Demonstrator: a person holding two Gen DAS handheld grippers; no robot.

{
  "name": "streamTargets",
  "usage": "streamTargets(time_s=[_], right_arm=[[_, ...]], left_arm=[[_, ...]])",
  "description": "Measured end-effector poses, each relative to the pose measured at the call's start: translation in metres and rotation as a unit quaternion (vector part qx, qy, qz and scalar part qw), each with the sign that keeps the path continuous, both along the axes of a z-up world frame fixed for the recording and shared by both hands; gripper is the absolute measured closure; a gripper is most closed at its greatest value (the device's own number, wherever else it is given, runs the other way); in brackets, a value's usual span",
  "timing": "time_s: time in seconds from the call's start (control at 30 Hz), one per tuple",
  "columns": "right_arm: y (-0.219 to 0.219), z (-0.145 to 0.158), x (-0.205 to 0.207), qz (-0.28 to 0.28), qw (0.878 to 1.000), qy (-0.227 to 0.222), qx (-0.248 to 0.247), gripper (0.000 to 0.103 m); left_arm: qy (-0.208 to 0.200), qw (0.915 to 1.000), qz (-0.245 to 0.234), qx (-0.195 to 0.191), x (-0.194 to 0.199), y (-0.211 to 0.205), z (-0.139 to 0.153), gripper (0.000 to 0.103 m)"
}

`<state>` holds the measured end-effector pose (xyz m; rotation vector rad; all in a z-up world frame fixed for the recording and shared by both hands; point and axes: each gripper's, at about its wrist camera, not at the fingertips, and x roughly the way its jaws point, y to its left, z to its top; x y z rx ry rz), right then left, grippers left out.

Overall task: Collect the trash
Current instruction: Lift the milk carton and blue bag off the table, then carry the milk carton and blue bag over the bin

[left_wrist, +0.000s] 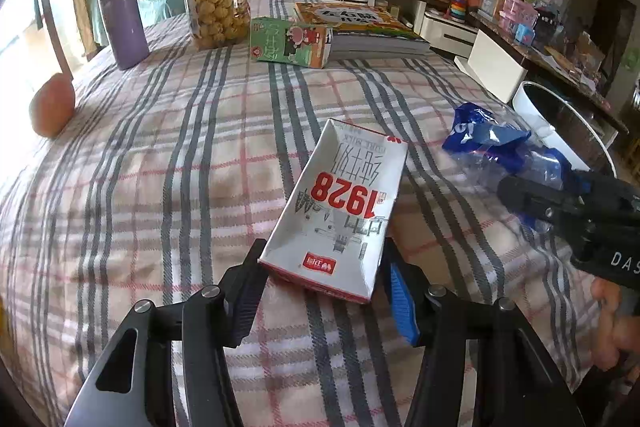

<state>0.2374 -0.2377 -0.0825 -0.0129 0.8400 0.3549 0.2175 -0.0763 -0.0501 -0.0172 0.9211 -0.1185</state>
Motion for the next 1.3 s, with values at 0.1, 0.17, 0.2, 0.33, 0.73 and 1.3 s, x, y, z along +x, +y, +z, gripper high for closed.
streamTargets(time_s=[0.1, 0.17, 0.2, 0.33, 0.73, 1.3], right_arm=[[0.002, 0.002, 0.001, 0.005, 1.0, -0.012, -0.021, 0.036], [0.003, 0.001, 0.003, 0.009, 0.999, -0.015, -0.027, 0.036], [0.003, -0.001, 0.005, 0.011, 0.999, -0.015, -0.028, 0.036], [-0.003, -0.006, 0.007, 0.014, 1.0, 0.002, -0.005, 0.053], [-0.031, 0.004, -0.021, -0.003, 0.999, -0.002, 0.054, 0.054], [-0.08, 0.023, -0.045, -0.052, 0.996, -0.024, 0.075, 0.054]], left_arm=[[-0.002, 1.0, 0.001, -0.001, -0.001, 0.001, 0.0, 0.049], [-0.003, 1.0, 0.002, -0.003, -0.001, 0.0, 0.0, 0.049], [-0.003, 1.0, 0.002, -0.005, -0.002, 0.0, 0.0, 0.05], [-0.005, 0.9999, -0.003, -0.015, -0.005, 0.0, 0.002, 0.05], [-0.016, 0.9993, -0.026, -0.02, -0.013, -0.018, 0.016, 0.05], [-0.024, 0.997, -0.072, -0.016, -0.015, -0.064, 0.027, 0.05]])
